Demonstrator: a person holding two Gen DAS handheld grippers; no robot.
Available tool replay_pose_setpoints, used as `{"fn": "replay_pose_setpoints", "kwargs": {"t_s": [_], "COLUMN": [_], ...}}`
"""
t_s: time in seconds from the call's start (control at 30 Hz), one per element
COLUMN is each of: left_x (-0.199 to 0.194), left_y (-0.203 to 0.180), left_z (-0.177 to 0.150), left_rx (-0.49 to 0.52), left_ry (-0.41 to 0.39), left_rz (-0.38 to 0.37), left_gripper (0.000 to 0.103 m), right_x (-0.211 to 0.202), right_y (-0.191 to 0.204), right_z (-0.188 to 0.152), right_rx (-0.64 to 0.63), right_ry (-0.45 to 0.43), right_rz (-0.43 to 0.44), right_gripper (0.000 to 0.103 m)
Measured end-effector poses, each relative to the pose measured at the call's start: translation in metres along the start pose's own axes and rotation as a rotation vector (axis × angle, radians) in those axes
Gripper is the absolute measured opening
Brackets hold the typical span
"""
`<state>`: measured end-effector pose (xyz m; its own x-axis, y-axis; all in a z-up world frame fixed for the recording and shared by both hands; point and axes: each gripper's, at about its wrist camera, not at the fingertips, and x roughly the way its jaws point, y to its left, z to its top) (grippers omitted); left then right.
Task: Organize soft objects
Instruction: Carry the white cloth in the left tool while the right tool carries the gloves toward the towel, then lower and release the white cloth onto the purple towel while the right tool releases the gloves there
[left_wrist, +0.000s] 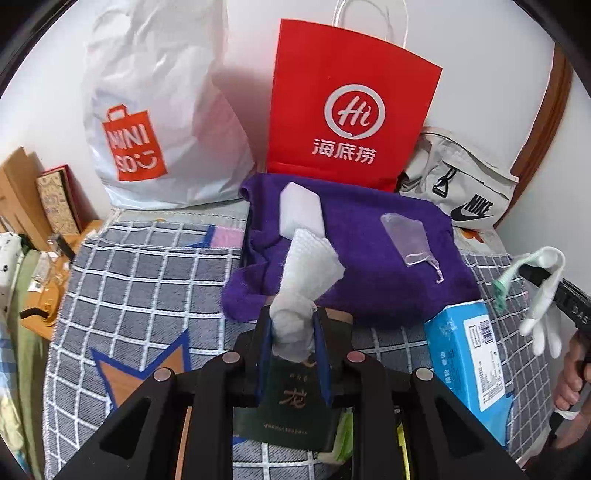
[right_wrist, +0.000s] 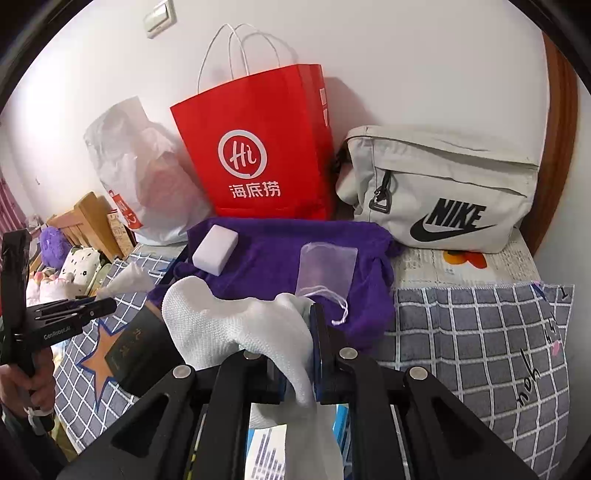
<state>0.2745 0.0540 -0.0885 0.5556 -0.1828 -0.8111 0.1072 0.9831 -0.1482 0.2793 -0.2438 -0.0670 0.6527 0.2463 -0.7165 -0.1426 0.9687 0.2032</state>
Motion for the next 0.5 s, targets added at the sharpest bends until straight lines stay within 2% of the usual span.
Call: {"fn": "replay_pose_setpoints", "kwargs": {"t_s": [0.07, 0.13, 0.5], "left_x": [0.007, 0.015, 0.047], "left_y": [-0.001, -0.003, -0.013], "left_z": [0.004, 0.008, 0.036], "left_rx": [-0.006, 0.011, 0.040], "left_ry": [0.014, 0.022, 0.048], "left_rz": [-0.025, -0.004, -0.037], "left_gripper": [0.021, 0.021, 0.021], "right_x": [0.009, 0.018, 0.066], "right_y": [-0.002, -0.004, -0.011], "right_z": [0.005, 0.010, 0.041], "right_rx": [0.003, 0.006, 0.009], "right_ry": [0.005, 0.010, 0.030], "right_rz": [0.001, 0.007, 0.020], "right_gripper": [0.011, 0.011, 0.011]}}
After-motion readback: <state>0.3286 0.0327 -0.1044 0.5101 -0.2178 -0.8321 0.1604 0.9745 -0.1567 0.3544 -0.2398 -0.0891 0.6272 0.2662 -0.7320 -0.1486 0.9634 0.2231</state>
